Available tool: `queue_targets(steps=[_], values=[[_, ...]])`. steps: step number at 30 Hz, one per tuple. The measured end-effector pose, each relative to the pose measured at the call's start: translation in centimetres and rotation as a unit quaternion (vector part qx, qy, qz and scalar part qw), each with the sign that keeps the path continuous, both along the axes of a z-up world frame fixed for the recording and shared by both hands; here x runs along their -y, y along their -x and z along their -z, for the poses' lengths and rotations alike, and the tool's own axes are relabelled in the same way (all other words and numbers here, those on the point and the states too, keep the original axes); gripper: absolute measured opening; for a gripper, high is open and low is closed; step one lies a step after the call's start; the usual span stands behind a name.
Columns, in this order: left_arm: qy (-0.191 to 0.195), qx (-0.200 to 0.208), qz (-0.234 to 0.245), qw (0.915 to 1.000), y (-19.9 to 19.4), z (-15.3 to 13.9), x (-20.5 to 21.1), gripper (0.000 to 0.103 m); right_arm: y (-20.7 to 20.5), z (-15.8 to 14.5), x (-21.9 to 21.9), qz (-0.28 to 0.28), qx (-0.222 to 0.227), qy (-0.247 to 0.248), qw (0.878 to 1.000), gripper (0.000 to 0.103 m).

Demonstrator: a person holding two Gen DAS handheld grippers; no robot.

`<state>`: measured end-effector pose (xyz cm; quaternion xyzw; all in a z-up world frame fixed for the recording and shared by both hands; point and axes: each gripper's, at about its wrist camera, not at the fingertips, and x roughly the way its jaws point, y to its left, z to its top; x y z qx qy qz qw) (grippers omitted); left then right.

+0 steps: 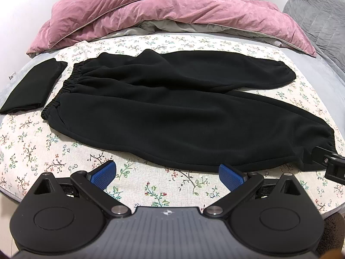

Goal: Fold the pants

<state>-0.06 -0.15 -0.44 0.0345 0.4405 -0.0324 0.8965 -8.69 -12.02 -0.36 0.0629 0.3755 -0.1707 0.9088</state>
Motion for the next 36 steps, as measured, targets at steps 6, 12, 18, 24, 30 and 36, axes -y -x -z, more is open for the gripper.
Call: queue_targets(steps=[6,12,18,24,30,36], values=[[0.0,0.0,0.0,1.0,0.0,0.1,0.0,0.103,0.0,0.0,0.1,-0.001,0.0,0.0,1.0,0.103],[-0.002,-0.005,-0.006,1.0,-0.4,0.6,-0.3,0.103,0.0,0.1,0.1,0.001,-0.002,0.0,1.0,0.103],[-0.01,0.002,-0.03,0.9995,-2.0,1.9,-2.2,0.103,-0.4,0.6,1.1,0.001,-0.005,0.009,1.0,0.103],[-0.01,0.022,-0.07,0.9973,-4.4,2.8,-6.5,0.103,-0.6,0.9,4.3,0.014,-0.003,0.018,1.0,0.103],[-0.003,0.006,-0.11,0.9939,-7.3,4.2,-11.7,0.103,-0.4,2.1,8.1,0.01,-0.013,0.025,1.0,0.103],[0.036,-0.022,-0.142,0.9889,-9.5,6.1,-16.5,0.103,0.3,4.0,13.7,0.062,-0.028,-0.002,0.998,0.103]])
